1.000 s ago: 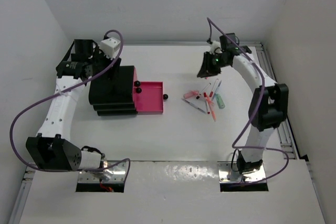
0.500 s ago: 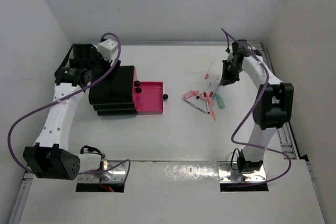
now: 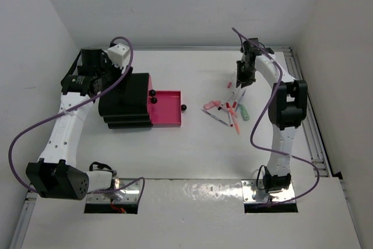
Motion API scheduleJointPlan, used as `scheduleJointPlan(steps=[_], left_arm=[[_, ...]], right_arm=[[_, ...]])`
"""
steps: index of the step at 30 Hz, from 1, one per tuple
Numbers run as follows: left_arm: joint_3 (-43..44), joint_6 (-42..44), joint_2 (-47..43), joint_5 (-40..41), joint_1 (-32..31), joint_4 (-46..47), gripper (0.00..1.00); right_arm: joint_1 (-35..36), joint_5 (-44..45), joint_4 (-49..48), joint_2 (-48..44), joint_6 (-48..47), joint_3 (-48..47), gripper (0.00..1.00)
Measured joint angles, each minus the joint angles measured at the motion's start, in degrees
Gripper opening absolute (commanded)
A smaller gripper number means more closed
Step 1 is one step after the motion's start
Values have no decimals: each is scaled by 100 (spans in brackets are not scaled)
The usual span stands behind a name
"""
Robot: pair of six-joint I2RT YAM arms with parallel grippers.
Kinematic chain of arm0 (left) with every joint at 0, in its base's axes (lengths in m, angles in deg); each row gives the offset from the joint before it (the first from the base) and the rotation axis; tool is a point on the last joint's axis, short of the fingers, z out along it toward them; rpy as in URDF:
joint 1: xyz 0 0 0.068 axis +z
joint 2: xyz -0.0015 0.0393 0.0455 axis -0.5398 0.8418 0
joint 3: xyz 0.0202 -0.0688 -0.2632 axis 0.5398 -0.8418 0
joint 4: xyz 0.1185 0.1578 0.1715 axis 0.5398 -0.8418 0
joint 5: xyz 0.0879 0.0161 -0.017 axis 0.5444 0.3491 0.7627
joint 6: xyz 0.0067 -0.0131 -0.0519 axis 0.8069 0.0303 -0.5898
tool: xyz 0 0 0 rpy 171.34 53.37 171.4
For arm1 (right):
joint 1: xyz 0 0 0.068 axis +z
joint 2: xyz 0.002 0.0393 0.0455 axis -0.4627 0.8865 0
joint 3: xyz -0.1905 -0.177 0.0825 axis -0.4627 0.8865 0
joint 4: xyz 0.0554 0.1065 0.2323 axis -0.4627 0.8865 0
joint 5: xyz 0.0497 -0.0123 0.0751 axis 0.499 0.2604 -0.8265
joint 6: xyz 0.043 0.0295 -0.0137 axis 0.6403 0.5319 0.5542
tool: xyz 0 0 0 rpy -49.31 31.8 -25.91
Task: Sort the stationery into containers
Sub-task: Pick up the pen from the center of the board.
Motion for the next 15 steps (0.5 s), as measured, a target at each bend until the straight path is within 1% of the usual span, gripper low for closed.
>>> scheduleJointPlan(steps=[2,7,15], left_arm=[[-31,0,0,28,0,2,80],[-96,0,7,111,4,-2,80],[-109,2,13,155,7,-2,81]], right_arm=[[57,131,2,129,17,-184,25],[146,374,105,319,127,-221,25],[151,417,170,507,223,-219,25]])
